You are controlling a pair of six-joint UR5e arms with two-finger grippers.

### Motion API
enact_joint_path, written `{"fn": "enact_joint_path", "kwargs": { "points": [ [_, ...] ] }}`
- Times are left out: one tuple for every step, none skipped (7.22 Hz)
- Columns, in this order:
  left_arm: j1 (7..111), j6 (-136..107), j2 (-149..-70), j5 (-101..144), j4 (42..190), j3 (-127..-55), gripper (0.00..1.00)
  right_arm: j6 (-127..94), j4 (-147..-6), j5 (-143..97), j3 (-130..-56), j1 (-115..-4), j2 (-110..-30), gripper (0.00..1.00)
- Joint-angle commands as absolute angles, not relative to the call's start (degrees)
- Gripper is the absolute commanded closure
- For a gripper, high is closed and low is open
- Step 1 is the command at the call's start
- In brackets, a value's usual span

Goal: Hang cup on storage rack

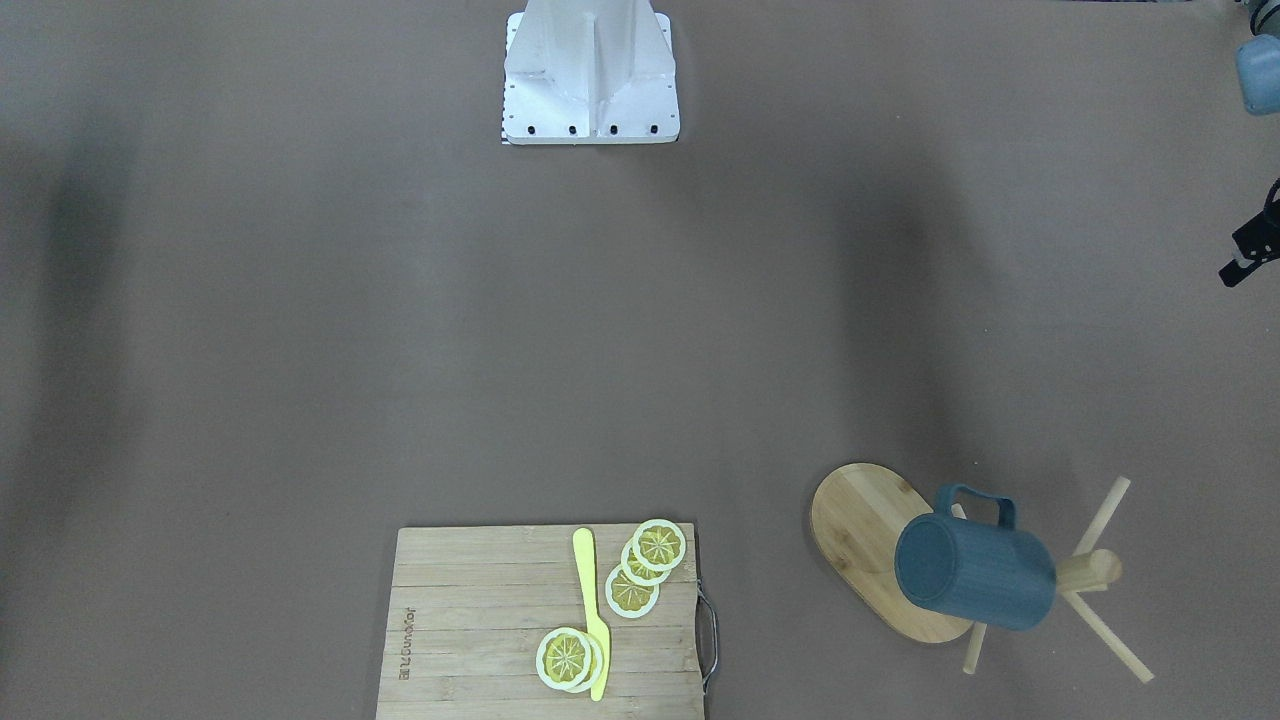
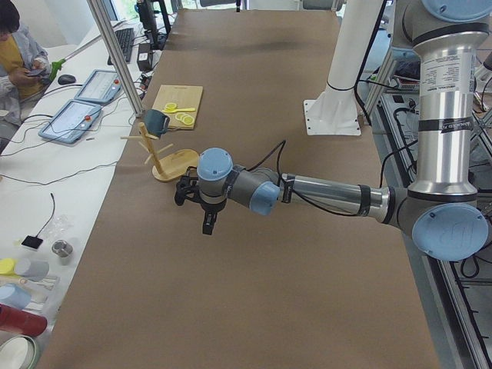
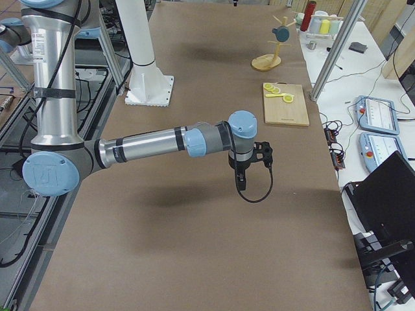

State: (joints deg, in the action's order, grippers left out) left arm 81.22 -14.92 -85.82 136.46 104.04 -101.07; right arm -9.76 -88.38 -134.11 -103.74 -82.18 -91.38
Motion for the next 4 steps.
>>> {"fn": "enact_joint_path", "kwargs": {
  "points": [
    [82.35,-12.57,-84.47,133.79,100.99,-100.82,0.02,-9.58,-88.42,-134.03,-103.71,-82.35,-91.76,0.00],
    [82.27,-12.74,-83.16,134.03,100.90,-101.07,0.02,-9.58,-88.42,-134.03,-103.62,-82.27,-91.67,0.00],
    [82.18,-12.74,-83.14,133.86,100.90,-100.55,0.02,-9.58,-88.42,-134.03,-103.62,-82.35,-91.76,0.00],
    [82.18,-12.74,-82.97,133.86,100.99,-100.55,0.02,-9.58,-88.85,-134.12,-103.54,-82.35,-91.76,0.00]
  ]
}}
